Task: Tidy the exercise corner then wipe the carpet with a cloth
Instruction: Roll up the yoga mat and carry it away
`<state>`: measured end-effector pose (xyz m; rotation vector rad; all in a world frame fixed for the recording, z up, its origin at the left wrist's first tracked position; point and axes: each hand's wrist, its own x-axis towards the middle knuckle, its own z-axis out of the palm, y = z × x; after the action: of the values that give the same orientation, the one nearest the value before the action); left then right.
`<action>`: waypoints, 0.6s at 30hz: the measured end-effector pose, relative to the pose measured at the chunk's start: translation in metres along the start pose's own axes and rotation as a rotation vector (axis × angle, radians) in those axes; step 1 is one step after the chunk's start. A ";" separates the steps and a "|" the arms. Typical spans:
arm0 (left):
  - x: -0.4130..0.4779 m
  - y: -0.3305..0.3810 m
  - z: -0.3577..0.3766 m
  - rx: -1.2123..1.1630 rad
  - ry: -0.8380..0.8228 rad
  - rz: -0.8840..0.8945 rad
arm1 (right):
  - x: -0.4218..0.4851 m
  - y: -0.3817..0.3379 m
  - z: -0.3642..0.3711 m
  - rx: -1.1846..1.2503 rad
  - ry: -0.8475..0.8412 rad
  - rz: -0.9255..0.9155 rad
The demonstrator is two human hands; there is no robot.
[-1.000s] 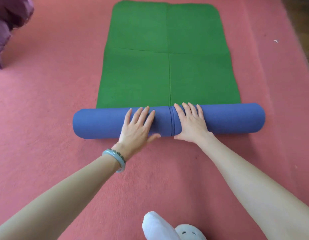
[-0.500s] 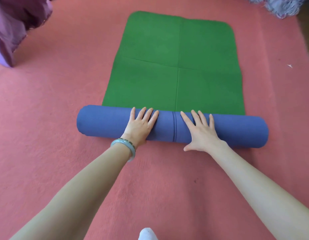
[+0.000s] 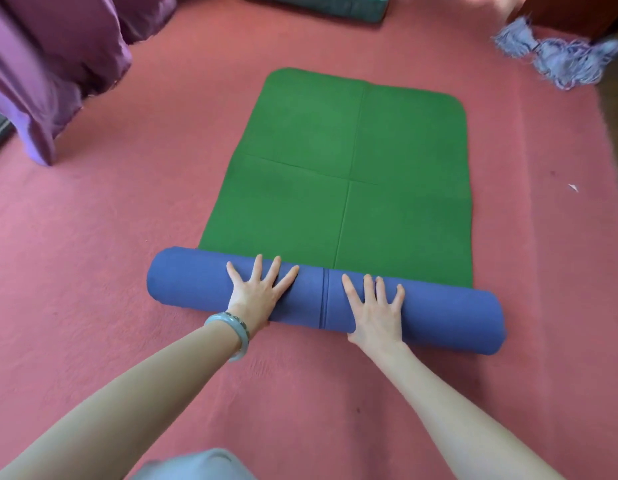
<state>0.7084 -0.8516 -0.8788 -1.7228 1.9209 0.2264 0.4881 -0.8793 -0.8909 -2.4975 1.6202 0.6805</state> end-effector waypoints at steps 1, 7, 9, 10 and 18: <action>0.002 -0.003 -0.003 -0.001 -0.006 0.010 | 0.003 0.002 0.000 -0.020 0.008 -0.005; 0.006 -0.015 -0.002 0.107 0.052 0.160 | 0.003 0.004 -0.002 0.008 0.020 -0.040; 0.009 -0.018 -0.006 0.182 0.036 0.192 | 0.004 0.008 -0.011 0.040 -0.002 -0.025; 0.011 -0.018 -0.007 0.190 0.037 0.190 | 0.005 0.013 -0.014 0.036 -0.009 -0.057; 0.014 -0.012 0.011 0.136 0.030 0.202 | 0.017 0.023 -0.010 -0.005 -0.018 -0.134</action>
<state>0.7226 -0.8610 -0.8923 -1.4538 2.0831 0.1405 0.4762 -0.9066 -0.8855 -2.5663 1.4311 0.6893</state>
